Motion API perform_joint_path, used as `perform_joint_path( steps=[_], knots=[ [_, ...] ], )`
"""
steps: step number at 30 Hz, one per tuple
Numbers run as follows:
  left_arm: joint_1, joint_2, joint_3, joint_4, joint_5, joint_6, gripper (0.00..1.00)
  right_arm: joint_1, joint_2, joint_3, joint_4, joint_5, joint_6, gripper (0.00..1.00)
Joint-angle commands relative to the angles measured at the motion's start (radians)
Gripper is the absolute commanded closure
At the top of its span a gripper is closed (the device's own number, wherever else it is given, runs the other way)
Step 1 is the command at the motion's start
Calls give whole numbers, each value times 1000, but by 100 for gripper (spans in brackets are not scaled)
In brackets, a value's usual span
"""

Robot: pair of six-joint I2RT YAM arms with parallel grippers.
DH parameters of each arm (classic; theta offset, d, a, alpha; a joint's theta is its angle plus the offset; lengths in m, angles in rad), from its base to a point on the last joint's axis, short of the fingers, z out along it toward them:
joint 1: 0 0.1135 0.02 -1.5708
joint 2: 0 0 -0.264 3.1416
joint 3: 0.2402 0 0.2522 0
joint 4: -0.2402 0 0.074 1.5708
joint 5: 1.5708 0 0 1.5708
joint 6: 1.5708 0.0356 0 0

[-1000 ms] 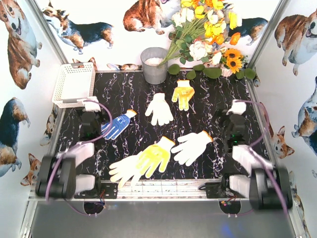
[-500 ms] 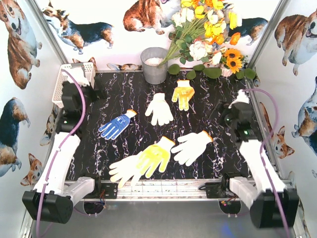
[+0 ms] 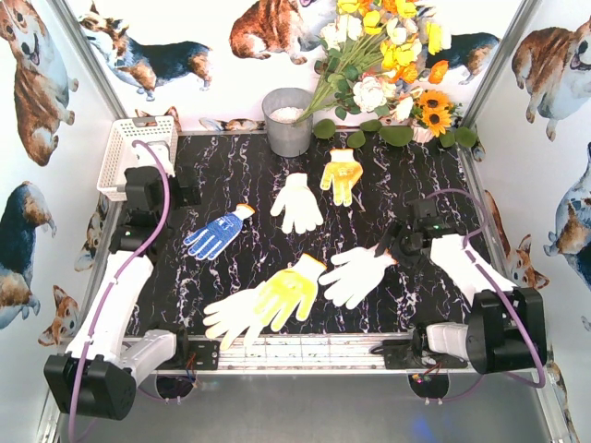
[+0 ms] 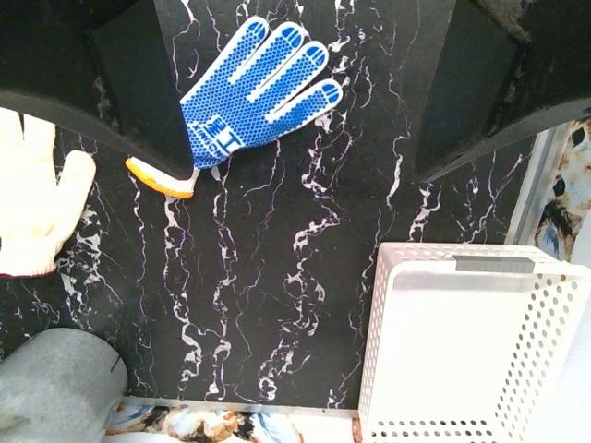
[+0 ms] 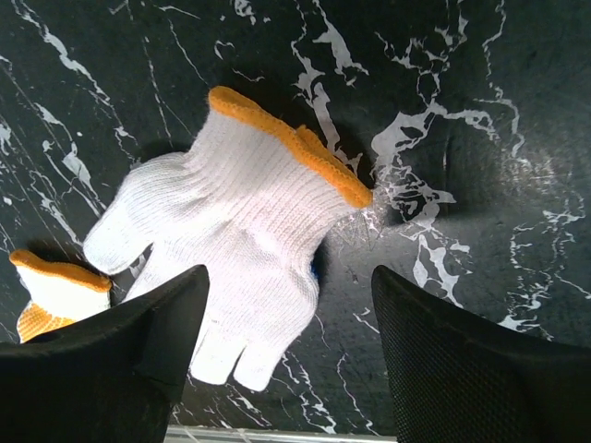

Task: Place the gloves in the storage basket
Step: Pick up the glove from the center of the board.

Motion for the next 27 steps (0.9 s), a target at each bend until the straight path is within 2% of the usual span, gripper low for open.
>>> perform_joint_path(
  steps=[1, 6, 10, 19, 23, 27],
  knots=[
    [-7, -36, -7, 33, -18, 2, 0, 8, -2, -31, 86, 15, 85, 28],
    [-7, -8, 9, 12, -7, -3, 0, 8, 26, -50, 120, 0, 87, 35],
    [-7, 4, 9, 12, 1, -10, 0, 8, 68, -58, 152, -38, 95, 46],
    [-7, 23, 12, 7, -1, -8, 0, 9, 137, -70, 215, -55, 94, 54],
    [-7, 34, 15, 6, 8, -9, 0, 9, 139, -76, 247, -84, 83, 78],
    [-7, 39, 7, 25, 64, -11, 0, 9, 78, -83, 306, -144, 45, 91]
  ],
)
